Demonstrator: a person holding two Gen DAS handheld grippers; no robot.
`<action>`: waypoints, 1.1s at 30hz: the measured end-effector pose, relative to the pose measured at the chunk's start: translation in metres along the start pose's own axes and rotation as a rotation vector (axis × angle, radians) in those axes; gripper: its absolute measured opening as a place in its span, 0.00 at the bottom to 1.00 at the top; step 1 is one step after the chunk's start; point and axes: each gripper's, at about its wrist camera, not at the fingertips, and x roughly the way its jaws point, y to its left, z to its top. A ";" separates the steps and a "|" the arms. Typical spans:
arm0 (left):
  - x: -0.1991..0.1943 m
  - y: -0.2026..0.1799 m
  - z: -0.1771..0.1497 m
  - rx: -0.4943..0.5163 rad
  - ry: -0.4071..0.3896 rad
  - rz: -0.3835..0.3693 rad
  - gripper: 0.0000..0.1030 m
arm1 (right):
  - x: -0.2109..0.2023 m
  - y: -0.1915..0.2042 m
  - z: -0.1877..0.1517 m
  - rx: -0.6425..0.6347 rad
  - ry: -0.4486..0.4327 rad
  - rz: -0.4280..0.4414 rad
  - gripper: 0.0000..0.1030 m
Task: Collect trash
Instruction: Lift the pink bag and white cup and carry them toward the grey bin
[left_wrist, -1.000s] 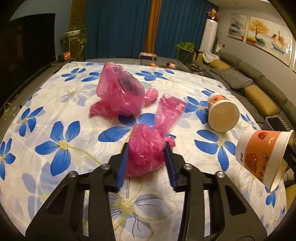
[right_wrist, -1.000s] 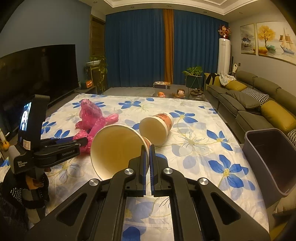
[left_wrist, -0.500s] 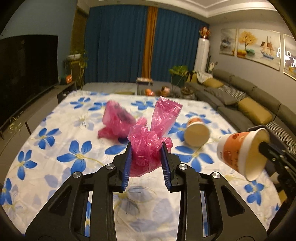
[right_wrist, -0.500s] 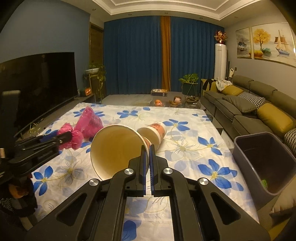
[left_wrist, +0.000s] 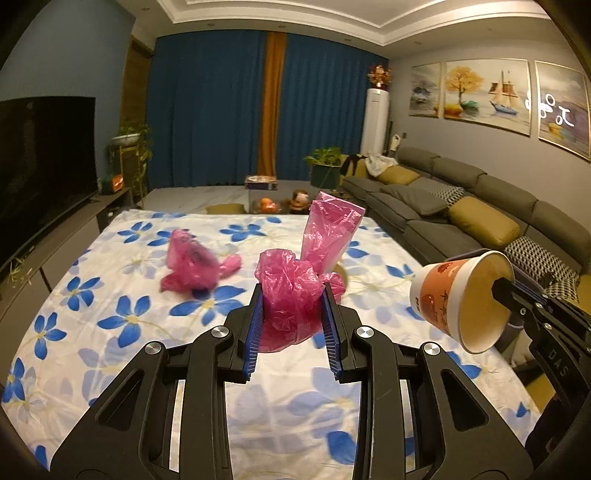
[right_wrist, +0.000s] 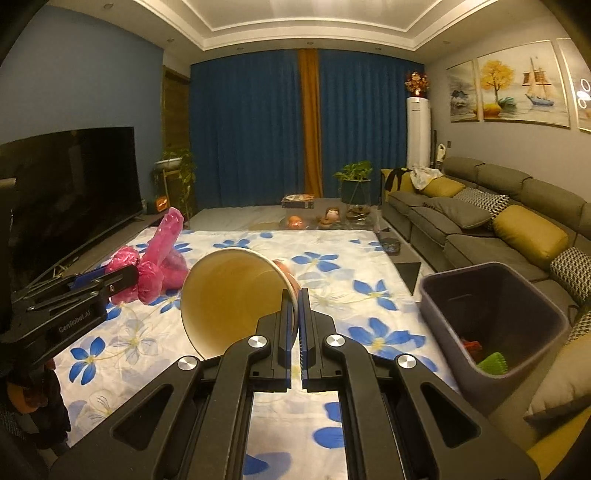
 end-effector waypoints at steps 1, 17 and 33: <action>-0.001 -0.006 0.000 0.006 -0.003 -0.007 0.28 | -0.002 -0.002 0.000 0.004 -0.003 -0.006 0.04; 0.007 -0.088 0.006 0.085 -0.018 -0.117 0.28 | -0.029 -0.065 -0.002 0.058 -0.041 -0.107 0.04; 0.020 -0.150 0.012 0.137 -0.030 -0.199 0.28 | -0.040 -0.118 -0.005 0.101 -0.060 -0.215 0.04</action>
